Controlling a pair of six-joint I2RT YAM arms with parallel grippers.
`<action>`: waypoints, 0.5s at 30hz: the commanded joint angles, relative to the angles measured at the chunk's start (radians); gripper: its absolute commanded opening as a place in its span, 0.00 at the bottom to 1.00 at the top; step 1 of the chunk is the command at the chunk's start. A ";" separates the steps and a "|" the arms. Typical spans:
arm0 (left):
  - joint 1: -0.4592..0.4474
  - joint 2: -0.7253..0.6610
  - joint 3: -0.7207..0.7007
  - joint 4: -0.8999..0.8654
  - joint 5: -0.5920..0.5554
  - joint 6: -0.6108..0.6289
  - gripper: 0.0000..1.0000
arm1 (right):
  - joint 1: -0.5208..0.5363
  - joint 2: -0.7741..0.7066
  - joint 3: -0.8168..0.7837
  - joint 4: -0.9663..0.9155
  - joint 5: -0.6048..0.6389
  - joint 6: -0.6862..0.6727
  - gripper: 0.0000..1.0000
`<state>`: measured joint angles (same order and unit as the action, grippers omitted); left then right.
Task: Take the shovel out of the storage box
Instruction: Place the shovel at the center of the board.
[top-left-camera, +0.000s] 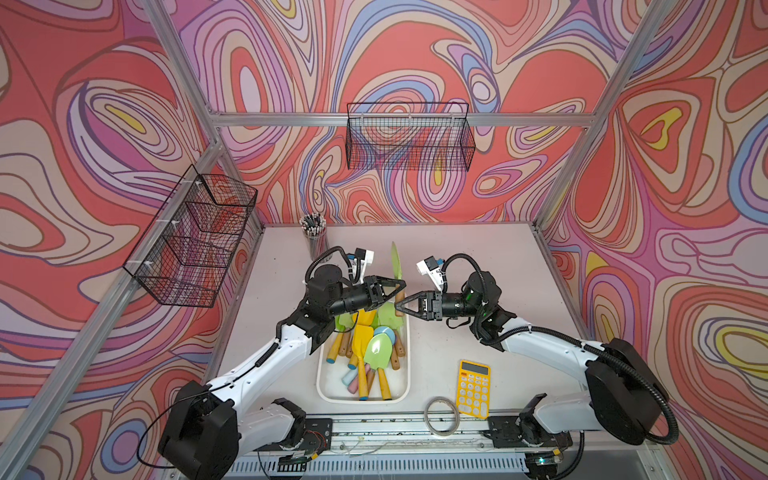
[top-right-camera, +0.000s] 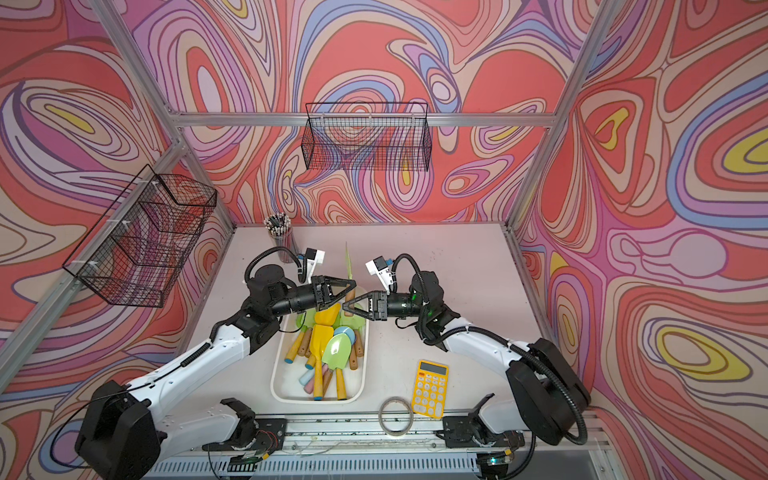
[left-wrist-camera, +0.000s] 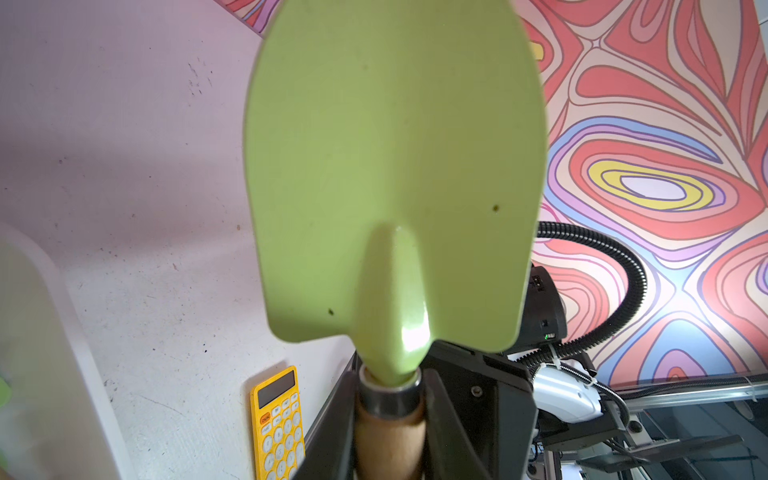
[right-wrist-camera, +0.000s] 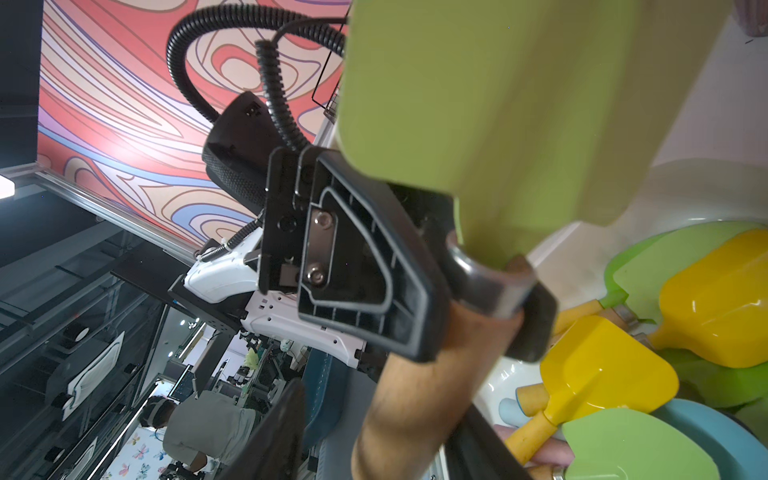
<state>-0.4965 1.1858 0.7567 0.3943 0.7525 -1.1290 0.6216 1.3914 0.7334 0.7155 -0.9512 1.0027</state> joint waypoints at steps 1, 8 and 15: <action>0.003 0.005 -0.010 0.070 0.018 -0.021 0.02 | 0.005 0.015 -0.009 0.098 -0.023 0.039 0.52; 0.004 0.023 -0.027 0.127 0.028 -0.057 0.03 | 0.004 0.075 -0.003 0.213 -0.028 0.133 0.50; 0.003 0.011 -0.045 0.116 0.021 -0.051 0.04 | 0.004 0.067 -0.026 0.185 -0.007 0.107 0.34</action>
<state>-0.4965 1.2045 0.7254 0.4725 0.7681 -1.1763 0.6216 1.4647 0.7197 0.8463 -0.9611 1.0992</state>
